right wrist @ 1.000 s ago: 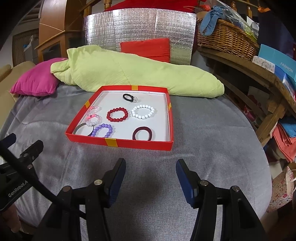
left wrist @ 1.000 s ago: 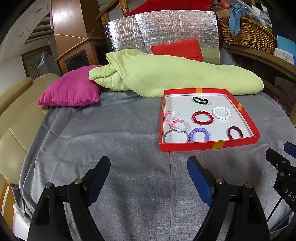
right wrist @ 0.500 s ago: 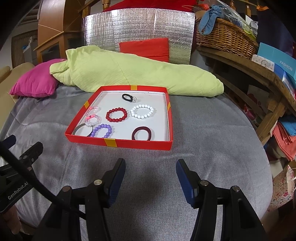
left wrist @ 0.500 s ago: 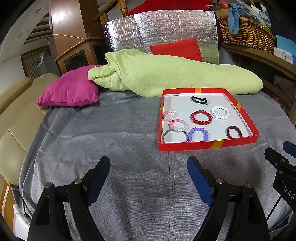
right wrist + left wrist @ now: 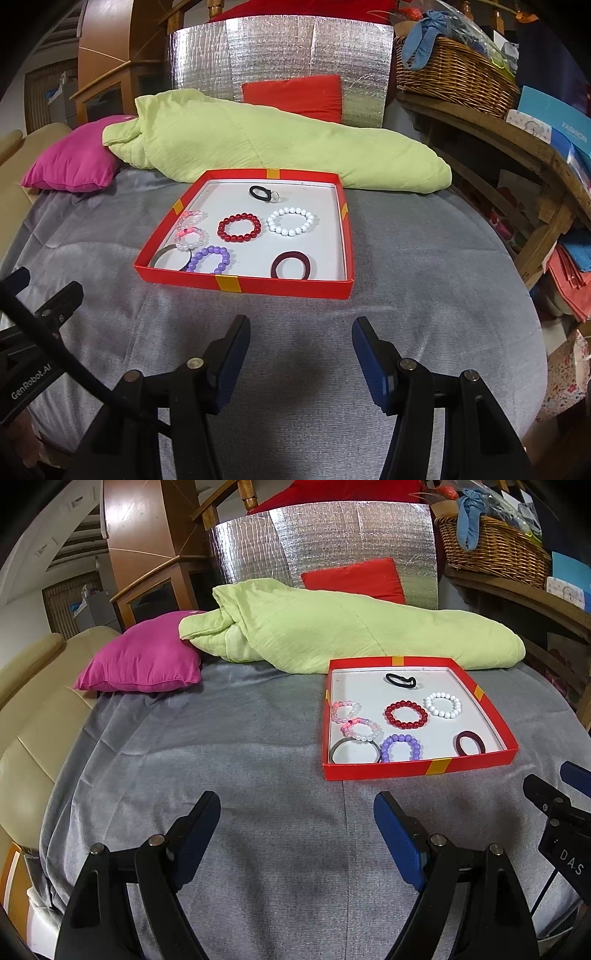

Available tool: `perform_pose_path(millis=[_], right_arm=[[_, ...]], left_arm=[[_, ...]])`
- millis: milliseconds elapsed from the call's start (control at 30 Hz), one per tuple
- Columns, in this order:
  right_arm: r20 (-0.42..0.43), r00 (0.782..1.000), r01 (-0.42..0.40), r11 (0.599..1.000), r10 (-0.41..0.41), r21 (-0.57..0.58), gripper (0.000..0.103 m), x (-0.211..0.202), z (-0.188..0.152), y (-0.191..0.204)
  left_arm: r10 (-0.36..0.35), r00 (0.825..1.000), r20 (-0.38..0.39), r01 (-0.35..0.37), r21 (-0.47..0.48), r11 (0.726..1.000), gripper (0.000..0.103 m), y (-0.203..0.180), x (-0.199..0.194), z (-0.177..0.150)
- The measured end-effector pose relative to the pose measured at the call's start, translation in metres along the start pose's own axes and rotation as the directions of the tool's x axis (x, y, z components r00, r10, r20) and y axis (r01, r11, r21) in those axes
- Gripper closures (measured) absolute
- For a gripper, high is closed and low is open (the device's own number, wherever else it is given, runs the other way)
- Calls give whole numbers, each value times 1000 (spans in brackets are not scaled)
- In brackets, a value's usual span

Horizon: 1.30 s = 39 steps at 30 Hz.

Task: Organize jewelry

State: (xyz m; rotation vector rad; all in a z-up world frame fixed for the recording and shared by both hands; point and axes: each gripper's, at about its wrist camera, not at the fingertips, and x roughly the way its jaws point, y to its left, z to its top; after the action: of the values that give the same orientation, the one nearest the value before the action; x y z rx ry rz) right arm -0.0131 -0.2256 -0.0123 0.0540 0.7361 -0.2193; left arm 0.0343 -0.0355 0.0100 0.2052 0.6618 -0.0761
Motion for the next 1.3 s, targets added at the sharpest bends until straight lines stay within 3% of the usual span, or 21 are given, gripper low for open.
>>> perform_pose_path(millis=[733, 1300], right_arm=[[-16, 1000, -24, 999, 23, -24, 42, 6, -1, 20], [-11, 1000, -15, 1000, 15, -5, 42, 6, 0, 6]], left_arm=[[6, 1000, 0, -6, -15, 1000, 17, 19, -2, -3], [3, 1000, -8, -3, 0, 1000, 17, 8, 1, -1]])
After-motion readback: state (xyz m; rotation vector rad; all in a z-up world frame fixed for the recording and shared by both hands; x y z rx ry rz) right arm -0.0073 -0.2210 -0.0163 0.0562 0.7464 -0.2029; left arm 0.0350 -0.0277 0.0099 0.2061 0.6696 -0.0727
